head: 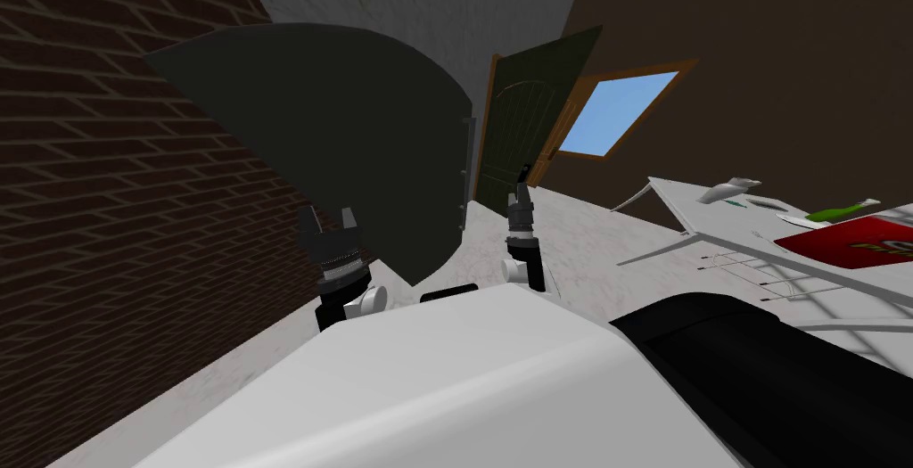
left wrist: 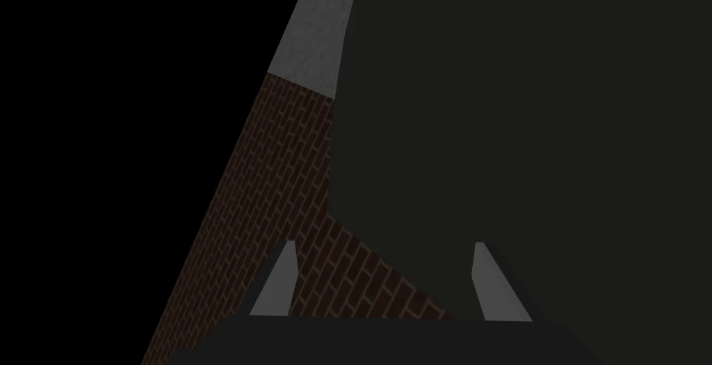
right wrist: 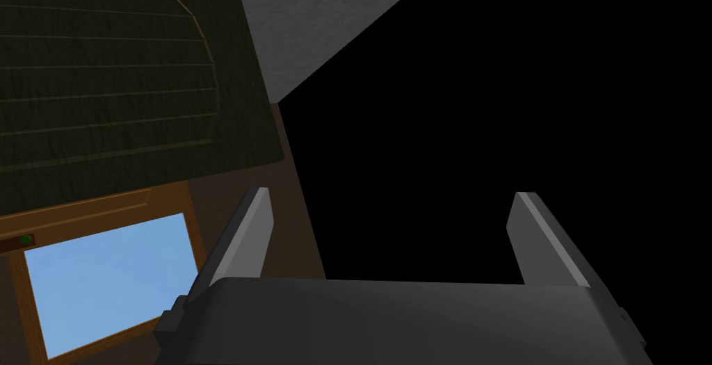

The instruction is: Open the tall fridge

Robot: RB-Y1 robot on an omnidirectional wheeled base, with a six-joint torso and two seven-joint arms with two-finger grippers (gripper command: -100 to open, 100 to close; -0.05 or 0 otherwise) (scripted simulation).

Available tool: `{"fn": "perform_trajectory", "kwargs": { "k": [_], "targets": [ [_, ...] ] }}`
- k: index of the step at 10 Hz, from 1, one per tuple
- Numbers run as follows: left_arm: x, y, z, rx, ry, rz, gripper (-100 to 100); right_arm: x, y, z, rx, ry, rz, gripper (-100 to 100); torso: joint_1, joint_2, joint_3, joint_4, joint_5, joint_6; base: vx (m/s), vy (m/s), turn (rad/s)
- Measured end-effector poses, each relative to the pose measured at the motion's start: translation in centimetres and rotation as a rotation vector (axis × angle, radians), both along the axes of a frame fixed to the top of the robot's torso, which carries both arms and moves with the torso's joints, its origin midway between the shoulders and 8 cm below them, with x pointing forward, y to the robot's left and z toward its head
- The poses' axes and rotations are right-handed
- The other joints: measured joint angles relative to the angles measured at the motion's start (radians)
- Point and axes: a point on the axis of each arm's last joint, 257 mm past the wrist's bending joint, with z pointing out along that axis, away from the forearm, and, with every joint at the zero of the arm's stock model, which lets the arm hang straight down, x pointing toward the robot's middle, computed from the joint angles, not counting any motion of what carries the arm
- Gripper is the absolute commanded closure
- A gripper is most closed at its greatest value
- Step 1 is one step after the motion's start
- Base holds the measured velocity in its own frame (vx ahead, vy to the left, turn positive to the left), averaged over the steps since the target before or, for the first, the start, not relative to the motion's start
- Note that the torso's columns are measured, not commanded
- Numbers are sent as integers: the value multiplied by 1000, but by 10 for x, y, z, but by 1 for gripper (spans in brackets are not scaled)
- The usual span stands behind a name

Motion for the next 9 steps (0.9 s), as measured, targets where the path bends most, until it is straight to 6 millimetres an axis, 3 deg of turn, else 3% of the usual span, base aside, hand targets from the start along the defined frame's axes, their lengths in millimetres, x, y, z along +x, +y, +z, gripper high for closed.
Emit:
{"fn": "perform_trajectory", "kwargs": {
  "k": [2,9],
  "targets": [
    [0,0,0,0,0,0,0,0,0,0,0,0,0,0,0,104,-209,105,0,0,0,0,0],
    [0,0,0,0,0,0,0,0,0,0,0,0,0,0,0,618,-1234,617,0,0,0,0,0]
  ]
}}
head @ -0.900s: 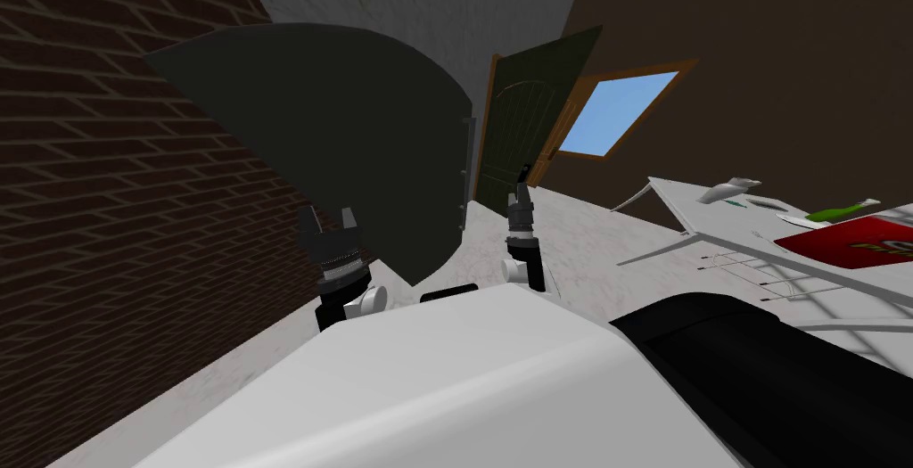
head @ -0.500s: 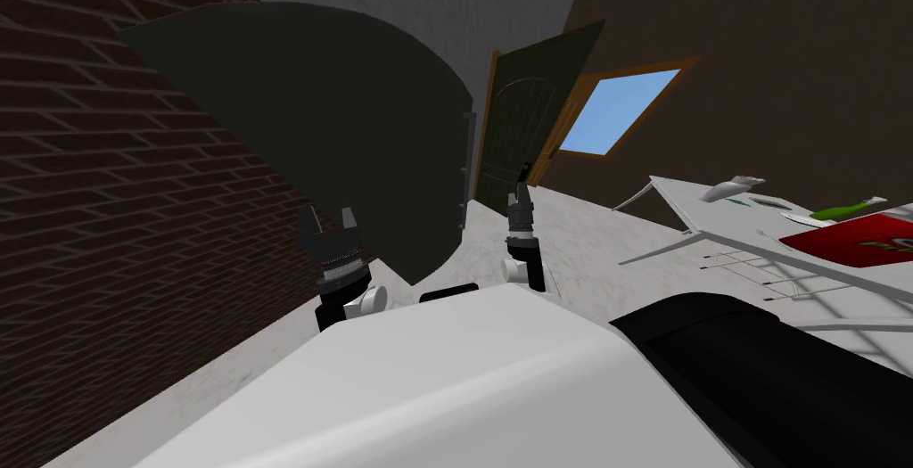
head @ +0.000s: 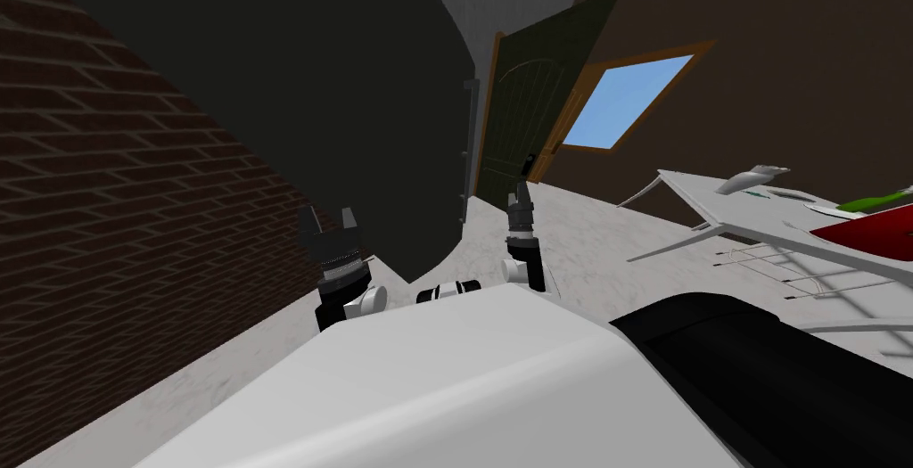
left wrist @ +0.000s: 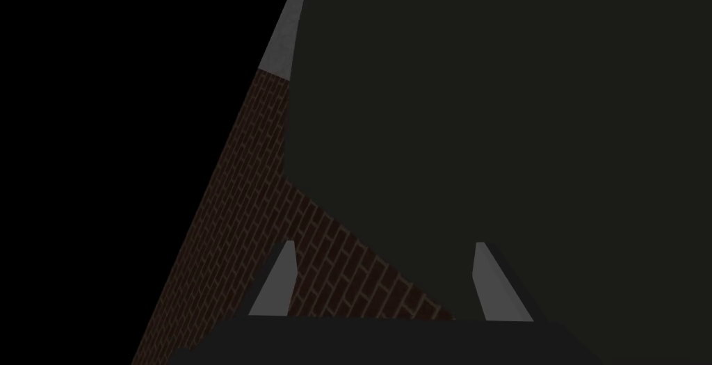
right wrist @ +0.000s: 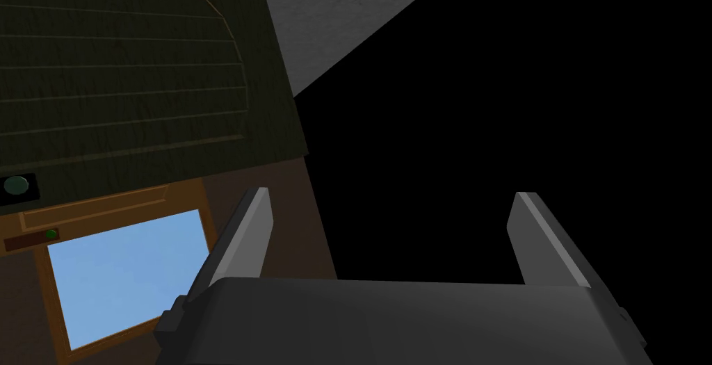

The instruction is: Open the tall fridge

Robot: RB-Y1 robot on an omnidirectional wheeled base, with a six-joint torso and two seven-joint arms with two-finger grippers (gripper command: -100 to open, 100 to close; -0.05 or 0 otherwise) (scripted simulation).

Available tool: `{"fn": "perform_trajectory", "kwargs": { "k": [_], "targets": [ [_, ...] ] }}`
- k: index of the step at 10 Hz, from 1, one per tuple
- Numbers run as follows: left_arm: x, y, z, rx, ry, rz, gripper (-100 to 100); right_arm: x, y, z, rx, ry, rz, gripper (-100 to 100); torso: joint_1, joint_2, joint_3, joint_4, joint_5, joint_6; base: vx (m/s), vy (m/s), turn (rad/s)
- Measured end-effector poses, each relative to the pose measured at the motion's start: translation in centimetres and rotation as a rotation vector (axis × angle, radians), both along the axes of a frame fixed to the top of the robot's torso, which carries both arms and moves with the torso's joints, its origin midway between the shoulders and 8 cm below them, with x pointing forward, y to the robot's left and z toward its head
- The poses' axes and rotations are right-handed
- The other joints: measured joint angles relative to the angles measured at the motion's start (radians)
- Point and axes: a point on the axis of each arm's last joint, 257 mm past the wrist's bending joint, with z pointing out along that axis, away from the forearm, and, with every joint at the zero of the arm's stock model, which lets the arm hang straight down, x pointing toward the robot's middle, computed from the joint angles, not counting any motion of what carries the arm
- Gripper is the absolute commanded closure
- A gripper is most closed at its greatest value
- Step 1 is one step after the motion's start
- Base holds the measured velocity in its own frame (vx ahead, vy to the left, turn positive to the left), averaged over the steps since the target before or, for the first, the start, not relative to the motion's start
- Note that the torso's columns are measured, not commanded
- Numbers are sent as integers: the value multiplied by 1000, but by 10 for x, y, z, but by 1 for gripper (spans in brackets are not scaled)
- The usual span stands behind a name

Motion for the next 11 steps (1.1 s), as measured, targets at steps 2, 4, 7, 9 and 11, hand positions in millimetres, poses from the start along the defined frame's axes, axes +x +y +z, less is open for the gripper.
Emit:
{"fn": "perform_trajectory", "kwargs": {
  "k": [2,4,7,9,11],
  "targets": [
    [2,-2,-1,19,6,-13,-100,0,0,0,0,1,0,0,-1,107,-217,107,0,0,23,-42,61],
    [10,-6,-4,60,25,-46,-100,0,0,0,0,1,0,0,-3,118,-242,119,-1,0,48,-104,94],
    [30,-7,-12,91,62,-89,-100,0,0,0,0,1,0,0,-2,119,-242,120,-1,0,74,-169,127],
    [47,-5,-15,89,86,-111,-100,0,0,0,0,1,0,0,-1,120,-242,121,0,0,86,-201,183],
    [68,1,-18,74,116,-128,-100,0,0,0,1,1,0,0,-2,118,-243,120,0,0,110,-245,193]
  ]
}}
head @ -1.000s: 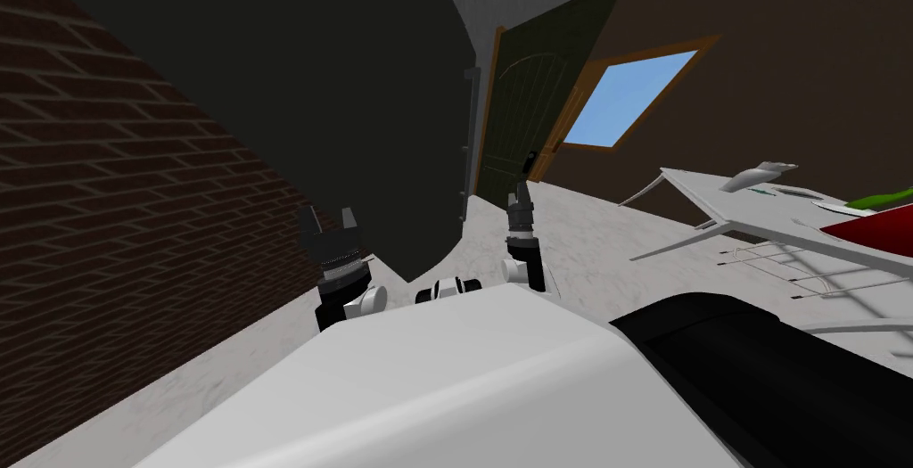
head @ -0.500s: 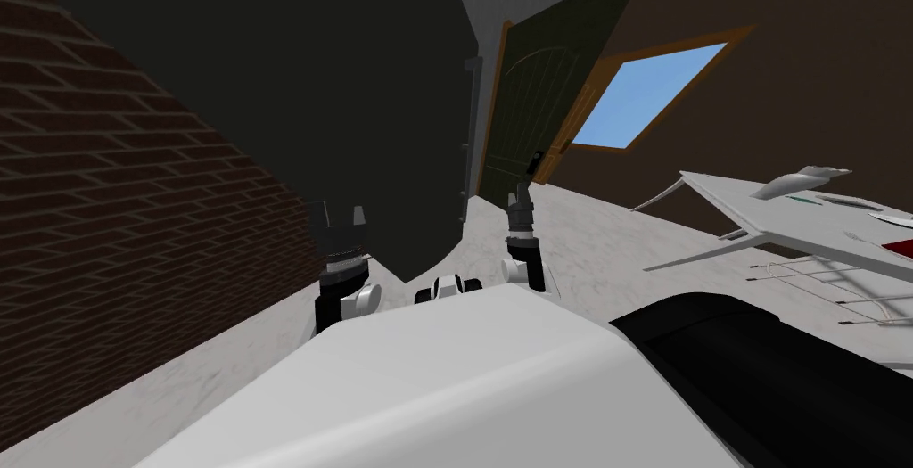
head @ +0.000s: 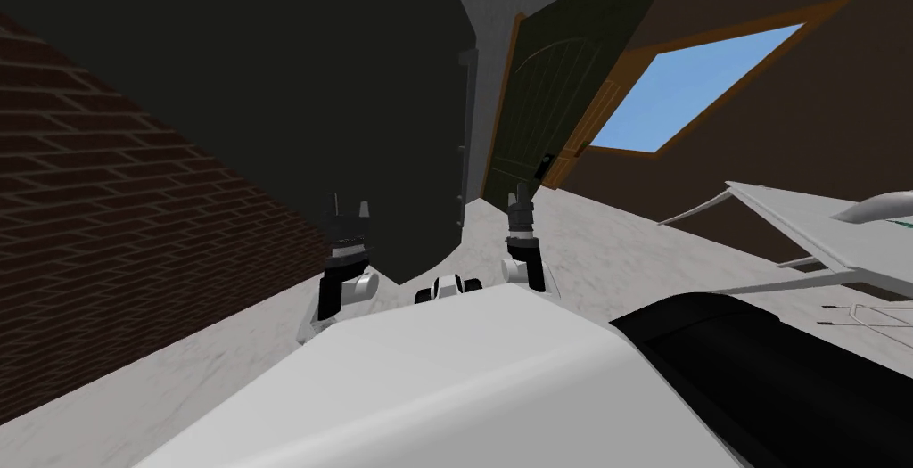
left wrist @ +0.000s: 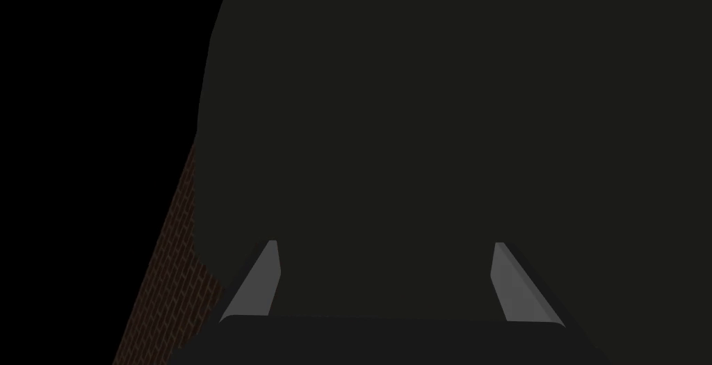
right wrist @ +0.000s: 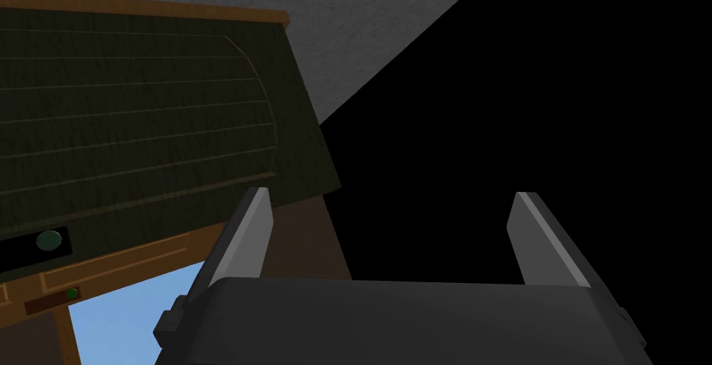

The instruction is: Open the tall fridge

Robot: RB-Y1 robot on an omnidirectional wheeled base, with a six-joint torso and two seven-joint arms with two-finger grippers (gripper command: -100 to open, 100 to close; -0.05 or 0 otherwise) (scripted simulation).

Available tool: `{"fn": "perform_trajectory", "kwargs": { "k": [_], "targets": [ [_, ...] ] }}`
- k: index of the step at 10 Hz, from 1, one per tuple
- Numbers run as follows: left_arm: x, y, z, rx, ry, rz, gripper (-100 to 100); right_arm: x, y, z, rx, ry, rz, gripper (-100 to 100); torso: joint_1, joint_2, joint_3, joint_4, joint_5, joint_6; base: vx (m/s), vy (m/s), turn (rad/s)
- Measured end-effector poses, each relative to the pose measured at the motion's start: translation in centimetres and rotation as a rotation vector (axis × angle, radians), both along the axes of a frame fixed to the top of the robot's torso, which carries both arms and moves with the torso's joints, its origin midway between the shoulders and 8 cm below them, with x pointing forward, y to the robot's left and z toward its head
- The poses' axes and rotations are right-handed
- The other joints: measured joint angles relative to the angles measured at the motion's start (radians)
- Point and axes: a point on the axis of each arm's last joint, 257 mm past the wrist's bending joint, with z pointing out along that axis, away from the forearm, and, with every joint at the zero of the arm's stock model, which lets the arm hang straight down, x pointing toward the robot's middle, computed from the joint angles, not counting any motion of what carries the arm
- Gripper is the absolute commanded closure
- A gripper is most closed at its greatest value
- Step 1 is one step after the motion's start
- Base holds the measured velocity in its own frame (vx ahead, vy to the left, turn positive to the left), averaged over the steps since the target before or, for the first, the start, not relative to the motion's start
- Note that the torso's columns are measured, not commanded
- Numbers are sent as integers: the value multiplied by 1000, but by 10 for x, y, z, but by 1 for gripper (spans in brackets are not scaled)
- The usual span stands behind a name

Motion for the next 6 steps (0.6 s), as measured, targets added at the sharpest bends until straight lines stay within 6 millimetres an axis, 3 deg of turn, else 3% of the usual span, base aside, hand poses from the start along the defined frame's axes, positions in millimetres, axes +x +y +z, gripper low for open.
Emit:
{"fn": "perform_trajectory", "kwargs": {
  "k": [4,6],
  "targets": [
    [36,11,-1,-46,45,-22,-100,0,0,0,0,0,0,0,7,5,3,1,2,0,51,-201,146],
    [58,23,-3,-83,80,-30,-100,0,0,0,0,0,0,0,-4,2,1,0,-1,0,43,-241,179]
  ]
}}
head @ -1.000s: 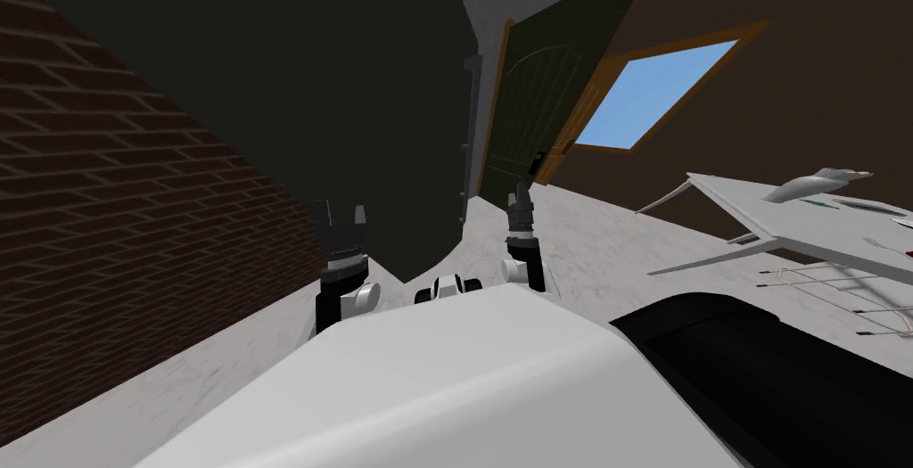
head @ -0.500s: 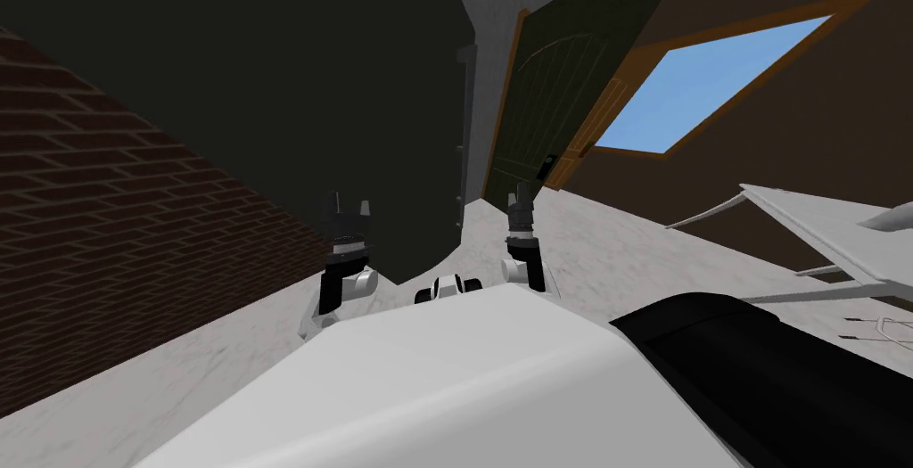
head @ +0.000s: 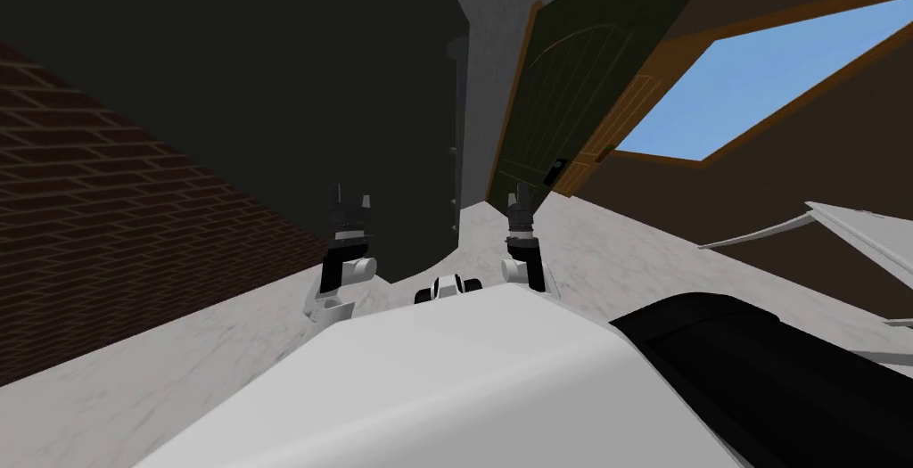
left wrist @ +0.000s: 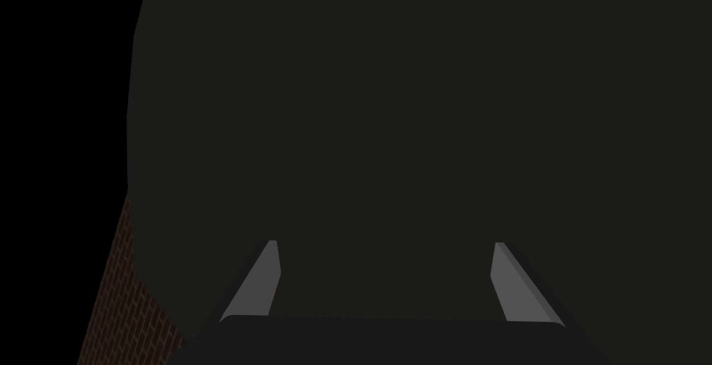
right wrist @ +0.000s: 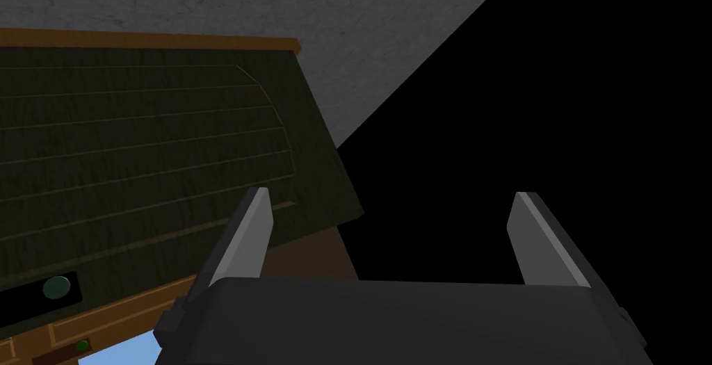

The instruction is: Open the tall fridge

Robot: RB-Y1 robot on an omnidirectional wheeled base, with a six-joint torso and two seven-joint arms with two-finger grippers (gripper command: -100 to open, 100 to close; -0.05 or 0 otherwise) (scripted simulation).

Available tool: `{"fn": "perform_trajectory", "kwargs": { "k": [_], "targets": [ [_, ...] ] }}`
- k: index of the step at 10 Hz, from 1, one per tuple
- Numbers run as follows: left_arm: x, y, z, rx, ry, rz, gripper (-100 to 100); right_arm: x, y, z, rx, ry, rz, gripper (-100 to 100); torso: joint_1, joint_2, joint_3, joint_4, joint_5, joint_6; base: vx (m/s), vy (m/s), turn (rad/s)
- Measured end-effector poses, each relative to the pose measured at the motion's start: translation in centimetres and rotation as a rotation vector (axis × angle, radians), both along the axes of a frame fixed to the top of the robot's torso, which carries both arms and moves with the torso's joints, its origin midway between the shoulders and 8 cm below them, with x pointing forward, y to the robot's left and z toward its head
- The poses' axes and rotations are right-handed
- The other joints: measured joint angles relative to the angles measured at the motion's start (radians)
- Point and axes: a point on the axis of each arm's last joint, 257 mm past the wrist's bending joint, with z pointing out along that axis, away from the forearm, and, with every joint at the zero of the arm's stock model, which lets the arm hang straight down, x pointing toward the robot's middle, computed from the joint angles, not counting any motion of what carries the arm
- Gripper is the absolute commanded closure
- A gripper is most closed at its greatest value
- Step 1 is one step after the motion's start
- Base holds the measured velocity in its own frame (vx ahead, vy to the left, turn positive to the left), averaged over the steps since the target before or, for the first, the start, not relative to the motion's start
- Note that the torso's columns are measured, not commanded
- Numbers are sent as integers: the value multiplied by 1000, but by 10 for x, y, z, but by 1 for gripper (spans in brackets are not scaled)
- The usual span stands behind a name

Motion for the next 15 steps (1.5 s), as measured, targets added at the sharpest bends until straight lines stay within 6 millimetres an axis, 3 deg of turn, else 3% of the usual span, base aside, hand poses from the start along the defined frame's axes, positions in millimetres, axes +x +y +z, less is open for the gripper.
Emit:
{"fn": "perform_trajectory", "kwargs": {
  "k": [9,11,15],
  "targets": [
    [72,16,4,-149,94,-44,-100,0,0,0,0,0,0,0,8,-2,-1,-1,2,2,34,-195,151],
    [92,21,2,-197,127,-53,-100,0,0,0,0,0,0,0,-3,-7,-5,-3,-1,4,24,-247,179],
    [124,25,2,-283,184,-77,-100,0,0,0,0,0,0,0,-2,-9,-6,-3,-1,11,6,-208,160]
  ]
}}
